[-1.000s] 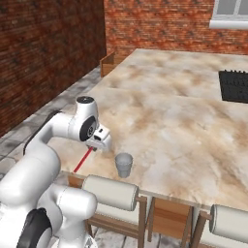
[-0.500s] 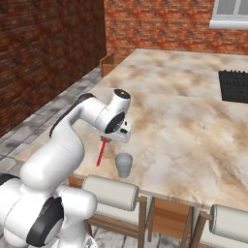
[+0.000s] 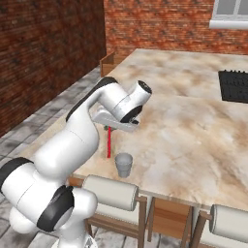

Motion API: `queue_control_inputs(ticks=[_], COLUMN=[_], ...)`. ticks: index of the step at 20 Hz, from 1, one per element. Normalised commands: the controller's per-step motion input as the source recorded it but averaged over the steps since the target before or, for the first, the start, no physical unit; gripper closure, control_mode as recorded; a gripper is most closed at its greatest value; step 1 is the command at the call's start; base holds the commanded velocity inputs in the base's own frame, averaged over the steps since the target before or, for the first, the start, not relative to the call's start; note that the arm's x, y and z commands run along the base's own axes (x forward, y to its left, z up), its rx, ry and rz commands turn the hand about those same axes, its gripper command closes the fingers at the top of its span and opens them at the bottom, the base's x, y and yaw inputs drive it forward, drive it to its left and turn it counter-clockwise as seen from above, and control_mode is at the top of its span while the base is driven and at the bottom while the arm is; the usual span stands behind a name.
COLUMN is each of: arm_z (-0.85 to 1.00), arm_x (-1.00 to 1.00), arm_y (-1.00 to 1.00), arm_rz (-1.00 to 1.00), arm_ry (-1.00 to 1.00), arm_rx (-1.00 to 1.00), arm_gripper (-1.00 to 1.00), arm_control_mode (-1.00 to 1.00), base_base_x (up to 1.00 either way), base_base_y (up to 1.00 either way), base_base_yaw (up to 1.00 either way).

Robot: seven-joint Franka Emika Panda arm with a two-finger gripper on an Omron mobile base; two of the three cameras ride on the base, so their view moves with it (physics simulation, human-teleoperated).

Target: Take a straw from the drawer in front and place it inside the glass cup on the dining counter.

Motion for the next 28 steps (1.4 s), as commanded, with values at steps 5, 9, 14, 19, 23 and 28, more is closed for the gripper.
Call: queue_control_inputs(ticks=[5, 9, 14, 19, 23, 28], arm_z=[0.21, 0.01, 0.00, 0.00, 0.00, 0.00], arm_x=[0.00, 0.00, 0.00, 0.15, 0.18, 0.02], arm_y=[0.00, -0.07, -0.04, -0.04, -0.10, -0.14], arm_rz=[0.14, 0.13, 0.09, 0.08, 0.08, 0.07], arm_ry=[-0.12, -0.11, -0.16, -0.14, -0.18, -0.23], arm_rx=[0.21, 0.30, 0.34, 0.29, 0.13, 0.00], arm_gripper=[1.00, 1.00, 1.00, 1.00, 1.00, 1.00], arm_control_mode=[-1.00, -1.00, -1.00, -1.00, -1.00, -1.00], base_base_x=[0.00, 0.00, 0.00, 0.00, 0.00, 0.00], base_base_y=[0.00, 0.00, 0.00, 0.00, 0.00, 0.00], base_base_yaw=[0.00, 0.00, 0.00, 0.00, 0.00, 0.00])
